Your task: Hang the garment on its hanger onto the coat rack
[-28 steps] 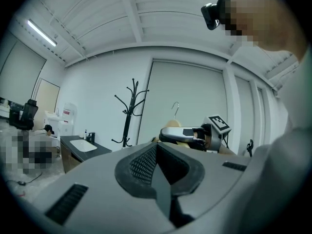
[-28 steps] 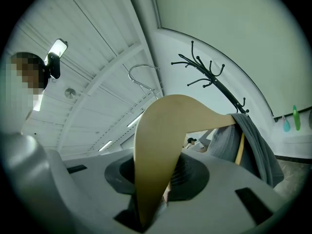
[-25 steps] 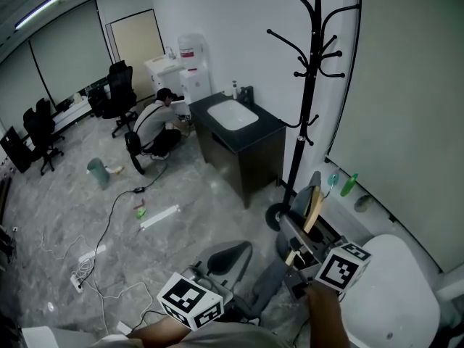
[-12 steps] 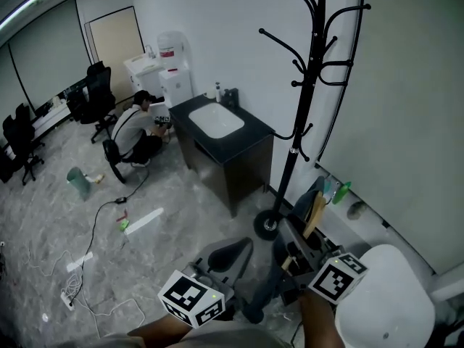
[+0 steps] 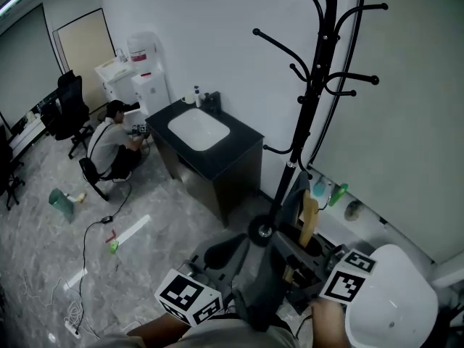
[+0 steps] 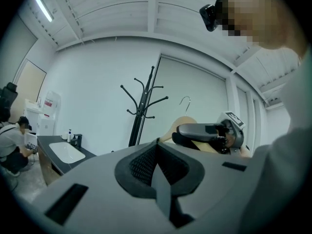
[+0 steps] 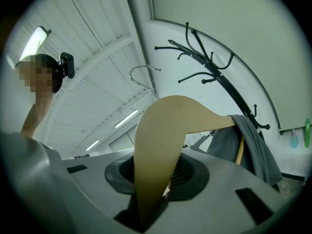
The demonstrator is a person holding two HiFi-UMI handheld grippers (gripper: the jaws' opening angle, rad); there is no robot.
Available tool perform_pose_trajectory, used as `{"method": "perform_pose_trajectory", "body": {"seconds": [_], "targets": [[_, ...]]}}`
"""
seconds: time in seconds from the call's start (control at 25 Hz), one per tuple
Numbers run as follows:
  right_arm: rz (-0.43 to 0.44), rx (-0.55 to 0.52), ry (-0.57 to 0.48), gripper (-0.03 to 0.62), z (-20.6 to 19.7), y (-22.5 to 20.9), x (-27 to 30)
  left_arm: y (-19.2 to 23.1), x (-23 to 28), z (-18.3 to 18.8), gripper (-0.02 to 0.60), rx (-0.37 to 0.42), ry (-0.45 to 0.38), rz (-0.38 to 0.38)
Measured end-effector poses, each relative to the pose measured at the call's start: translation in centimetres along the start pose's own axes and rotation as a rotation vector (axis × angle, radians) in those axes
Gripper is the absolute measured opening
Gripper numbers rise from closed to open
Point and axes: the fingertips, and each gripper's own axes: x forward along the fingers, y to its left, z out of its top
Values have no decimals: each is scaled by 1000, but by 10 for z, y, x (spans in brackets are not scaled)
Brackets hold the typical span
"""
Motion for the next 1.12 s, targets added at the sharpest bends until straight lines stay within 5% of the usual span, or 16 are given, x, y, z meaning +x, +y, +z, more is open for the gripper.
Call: {"method": "perform_pose_trajectory", "body": {"seconds": [0.32,0.76,1.12], "targets": [[289,-46,227,112,30,-29,23,44,33,3,6,-23,7,22],[622,37,411,112,85,-115,51,85,135,29,6,26,-35,167],[712,101,498,112,125,-176,69,92,212,41,6,48,-49,271]]}}
